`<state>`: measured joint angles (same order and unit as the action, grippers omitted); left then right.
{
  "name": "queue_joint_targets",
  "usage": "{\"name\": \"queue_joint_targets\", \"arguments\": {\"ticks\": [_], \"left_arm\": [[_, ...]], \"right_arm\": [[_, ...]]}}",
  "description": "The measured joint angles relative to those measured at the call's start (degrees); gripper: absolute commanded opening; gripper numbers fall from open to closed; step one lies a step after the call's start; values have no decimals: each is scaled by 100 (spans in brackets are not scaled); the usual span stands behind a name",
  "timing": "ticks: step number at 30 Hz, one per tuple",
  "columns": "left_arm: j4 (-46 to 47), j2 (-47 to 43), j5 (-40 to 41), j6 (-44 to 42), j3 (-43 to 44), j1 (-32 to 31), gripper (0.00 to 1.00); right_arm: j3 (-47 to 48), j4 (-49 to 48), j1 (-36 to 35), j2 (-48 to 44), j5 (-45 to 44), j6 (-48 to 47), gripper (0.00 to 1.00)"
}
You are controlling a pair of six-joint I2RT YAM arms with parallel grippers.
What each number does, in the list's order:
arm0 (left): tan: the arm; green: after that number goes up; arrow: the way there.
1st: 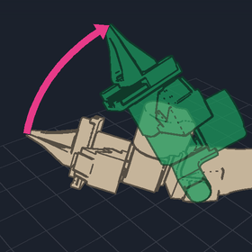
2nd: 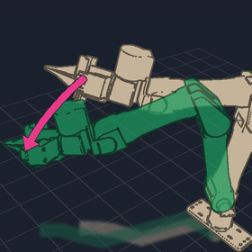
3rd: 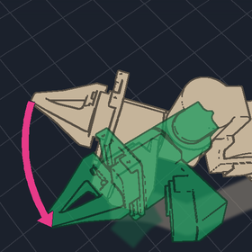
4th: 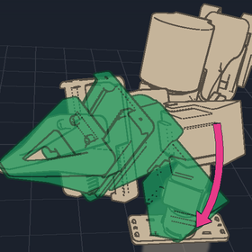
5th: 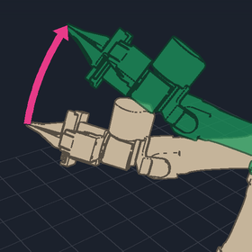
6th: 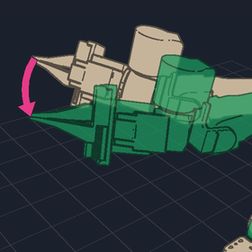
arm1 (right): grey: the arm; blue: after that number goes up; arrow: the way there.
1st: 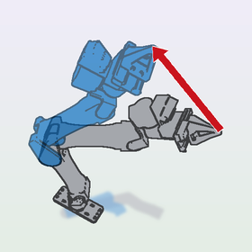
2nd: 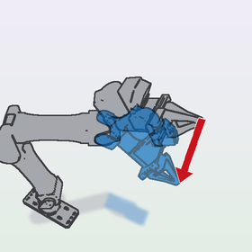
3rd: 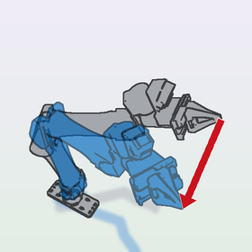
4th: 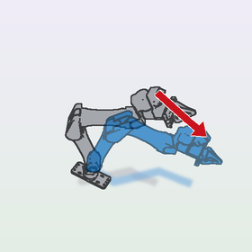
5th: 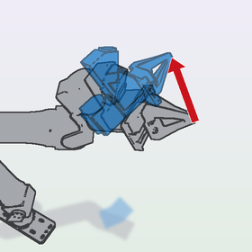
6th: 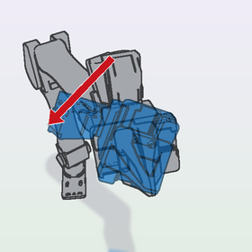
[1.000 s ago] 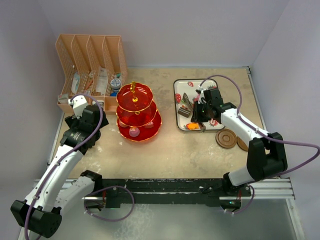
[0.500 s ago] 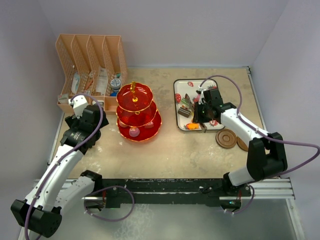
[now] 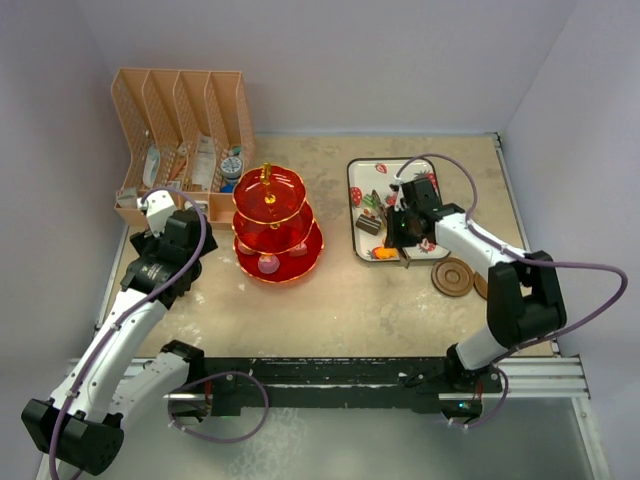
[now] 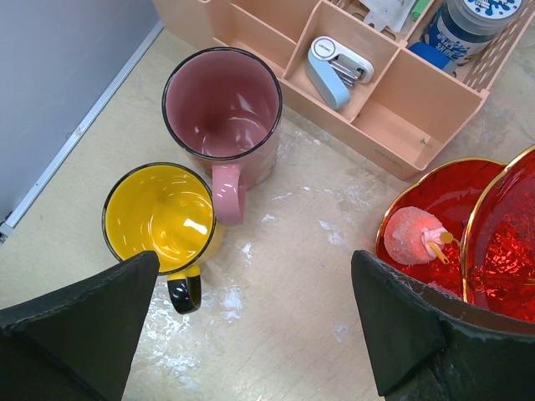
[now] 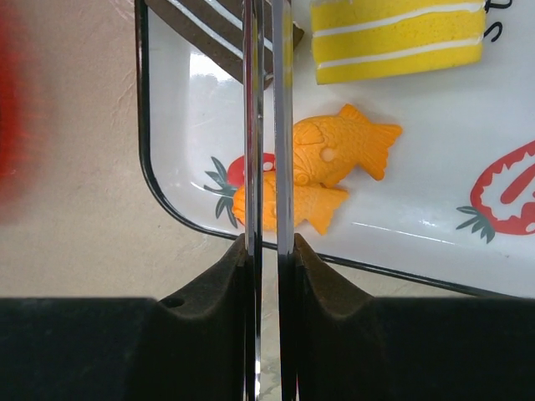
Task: Serve the afternoon tea
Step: Pick up the desert from the tray.
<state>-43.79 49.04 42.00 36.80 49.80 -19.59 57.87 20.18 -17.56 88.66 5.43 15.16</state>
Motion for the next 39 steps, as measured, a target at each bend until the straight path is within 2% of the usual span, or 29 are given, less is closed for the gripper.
{"name": "queue_joint_targets", "arguments": {"ticks": [10, 26, 39], "left_arm": [[0, 26, 0, 0, 0, 0, 95], [2, 50, 0, 0, 0, 0, 95], [2, 133, 0, -2, 0, 0, 94]], "right_arm": [[79, -223, 385, 238, 81, 157, 23], [245, -584, 1353, 745, 1217, 219, 23], [407, -575, 1460, 984, 1432, 177, 23]]}}
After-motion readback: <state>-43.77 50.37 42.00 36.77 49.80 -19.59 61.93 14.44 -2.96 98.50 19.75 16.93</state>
